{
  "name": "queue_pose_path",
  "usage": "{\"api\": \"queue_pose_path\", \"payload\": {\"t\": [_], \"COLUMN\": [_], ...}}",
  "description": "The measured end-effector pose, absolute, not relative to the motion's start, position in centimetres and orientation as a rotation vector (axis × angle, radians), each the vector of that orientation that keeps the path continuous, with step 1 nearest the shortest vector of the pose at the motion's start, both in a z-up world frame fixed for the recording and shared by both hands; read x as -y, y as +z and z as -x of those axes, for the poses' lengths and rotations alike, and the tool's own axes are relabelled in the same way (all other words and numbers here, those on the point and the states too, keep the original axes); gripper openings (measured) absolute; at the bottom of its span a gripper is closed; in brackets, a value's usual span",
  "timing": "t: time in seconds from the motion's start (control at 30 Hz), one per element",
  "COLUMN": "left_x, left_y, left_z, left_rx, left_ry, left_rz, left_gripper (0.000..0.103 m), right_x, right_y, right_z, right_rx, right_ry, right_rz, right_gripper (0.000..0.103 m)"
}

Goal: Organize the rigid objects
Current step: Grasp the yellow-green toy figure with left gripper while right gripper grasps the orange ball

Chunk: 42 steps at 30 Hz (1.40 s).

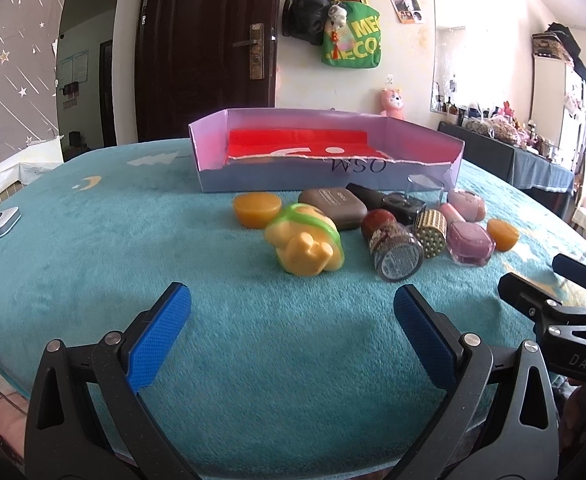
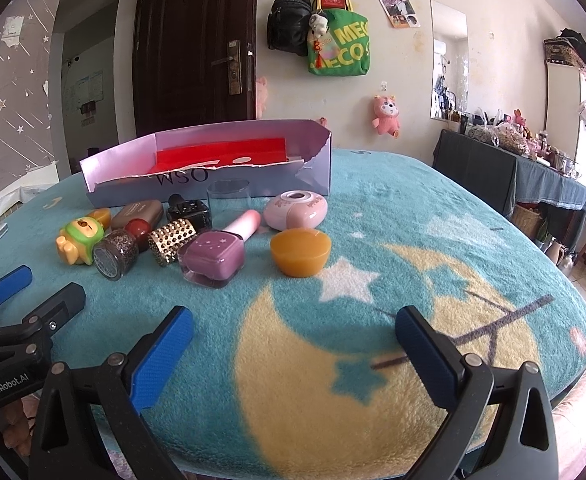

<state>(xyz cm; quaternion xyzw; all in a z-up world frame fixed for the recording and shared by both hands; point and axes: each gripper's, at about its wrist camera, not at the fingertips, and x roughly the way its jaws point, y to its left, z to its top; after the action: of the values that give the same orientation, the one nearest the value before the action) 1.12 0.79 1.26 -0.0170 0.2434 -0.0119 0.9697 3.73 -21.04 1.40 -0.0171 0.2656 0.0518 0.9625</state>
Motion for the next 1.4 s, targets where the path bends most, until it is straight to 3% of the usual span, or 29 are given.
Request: {"api": "queue_pose_path", "payload": {"t": [0.83,1.0,1.17,1.2,1.27,1.3,1.4], "left_x": [-1.1,-1.0,-1.1,-1.1,-1.1,-1.1,-1.0], "left_y": [5.3,5.2,4.8,4.7,4.3,4.1,4.1], "left_z": [-4.8,-6.1,-7.0,-7.1,-7.5,-7.6,-7.8], "left_rx": [-0.55,-0.608,-0.659,-0.668,-0.697,-0.714,-0.729], "left_ry": [-0.012,-0.039,-0.074,-0.082,-0.102,-0.129,-0.148], "left_rz": [-0.037,-0.052,-0.046,-0.043,-0.04,-0.022,-0.004], "left_gripper": [0.102,0.09,0.07,0.067,0.048,0.043,0.04], "right_x": [22.1,22.4,22.2,22.2,22.2,22.2,22.1], "right_y": [4.4,4.3,3.7,3.5,3.3,3.1,2.8], "right_z": [-8.4,-9.6,-10.6,-10.7,-10.9,-11.0,-11.1], "right_rx": [-0.615,-0.656,-0.71,-0.718,-0.731,-0.74,-0.745], "right_ry": [0.052,0.047,0.072,0.078,0.095,0.101,0.118], "right_rz": [0.041,0.041,0.045,0.04,0.028,0.027,0.025], "right_gripper": [0.103,0.101,0.089,0.086,0.078,0.076,0.058]}}
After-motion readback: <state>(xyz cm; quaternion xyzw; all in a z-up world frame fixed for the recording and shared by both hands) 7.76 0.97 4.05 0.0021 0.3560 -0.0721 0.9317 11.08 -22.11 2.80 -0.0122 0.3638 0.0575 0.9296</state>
